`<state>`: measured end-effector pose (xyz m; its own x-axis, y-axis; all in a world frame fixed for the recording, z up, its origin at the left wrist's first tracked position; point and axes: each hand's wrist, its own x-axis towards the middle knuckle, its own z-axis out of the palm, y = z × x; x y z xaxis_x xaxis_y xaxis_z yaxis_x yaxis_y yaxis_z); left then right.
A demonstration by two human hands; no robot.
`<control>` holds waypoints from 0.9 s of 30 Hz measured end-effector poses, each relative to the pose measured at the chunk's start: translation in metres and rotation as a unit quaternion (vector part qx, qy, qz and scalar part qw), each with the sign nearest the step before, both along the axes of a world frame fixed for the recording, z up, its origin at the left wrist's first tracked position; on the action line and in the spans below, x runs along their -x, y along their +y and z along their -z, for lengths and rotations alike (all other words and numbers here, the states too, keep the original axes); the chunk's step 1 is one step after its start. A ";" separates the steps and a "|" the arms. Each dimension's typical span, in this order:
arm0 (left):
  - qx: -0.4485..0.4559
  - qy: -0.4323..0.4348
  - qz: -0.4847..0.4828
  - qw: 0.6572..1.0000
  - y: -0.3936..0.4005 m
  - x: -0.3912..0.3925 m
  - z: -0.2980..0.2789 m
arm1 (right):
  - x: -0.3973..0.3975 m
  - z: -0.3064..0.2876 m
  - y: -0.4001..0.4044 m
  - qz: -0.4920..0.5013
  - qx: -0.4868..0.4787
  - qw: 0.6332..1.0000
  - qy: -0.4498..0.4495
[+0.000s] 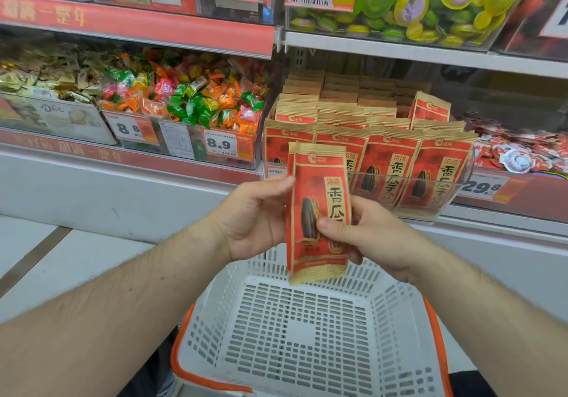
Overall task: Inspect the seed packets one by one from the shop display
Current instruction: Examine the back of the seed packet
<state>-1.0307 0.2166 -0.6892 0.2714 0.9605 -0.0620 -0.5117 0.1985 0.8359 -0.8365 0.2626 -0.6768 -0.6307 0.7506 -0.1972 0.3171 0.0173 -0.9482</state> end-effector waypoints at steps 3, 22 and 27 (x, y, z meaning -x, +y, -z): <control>0.012 0.035 -0.058 0.998 -0.001 -0.006 -0.005 | 0.004 0.000 -0.003 0.039 -0.046 0.998 -0.008; -0.079 0.324 -0.378 0.864 0.022 0.020 -0.026 | 0.009 -0.006 0.003 0.130 0.162 0.960 0.189; -0.106 0.386 -0.422 0.813 0.052 0.034 -0.025 | 0.016 -0.018 0.001 0.184 0.248 0.898 0.314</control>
